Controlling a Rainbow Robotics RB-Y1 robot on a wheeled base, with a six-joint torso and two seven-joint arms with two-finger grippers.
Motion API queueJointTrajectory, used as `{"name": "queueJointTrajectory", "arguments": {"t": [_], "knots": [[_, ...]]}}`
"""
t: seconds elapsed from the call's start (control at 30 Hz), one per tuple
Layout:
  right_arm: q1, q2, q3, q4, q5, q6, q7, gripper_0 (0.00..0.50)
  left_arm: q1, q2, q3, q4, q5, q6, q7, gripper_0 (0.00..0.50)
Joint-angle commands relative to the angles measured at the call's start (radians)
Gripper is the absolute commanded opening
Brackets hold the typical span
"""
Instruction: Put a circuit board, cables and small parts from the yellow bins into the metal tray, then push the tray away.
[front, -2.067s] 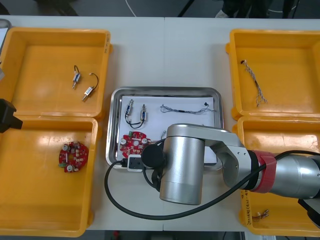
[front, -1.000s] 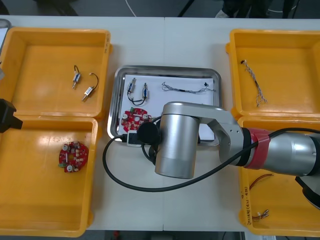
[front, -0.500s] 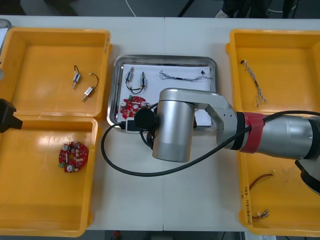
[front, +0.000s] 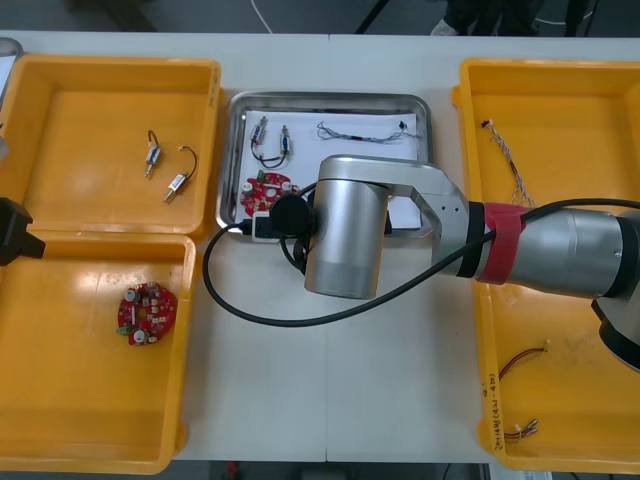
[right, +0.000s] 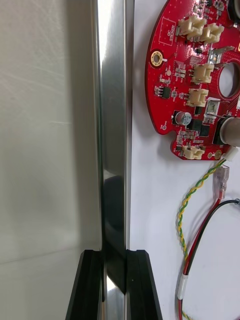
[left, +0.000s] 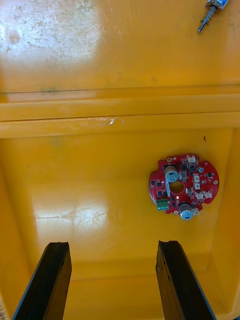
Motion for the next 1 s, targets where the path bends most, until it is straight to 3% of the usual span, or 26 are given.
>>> {"name": "queueJointTrajectory", "arguments": {"t": [0.03,1.0], "knots": [[-0.071,0.002,0.010,0.003,0.011,-0.012,0.022,0.000,0.015,0.047,0.032,-0.021,-0.009,0.006,-0.087,0.500],[-0.183,-0.001,0.011,0.224,0.020,-0.202,0.085,0.000,0.015,0.047,0.032,-0.021,-0.009,0.006,-0.087,0.500]]}}
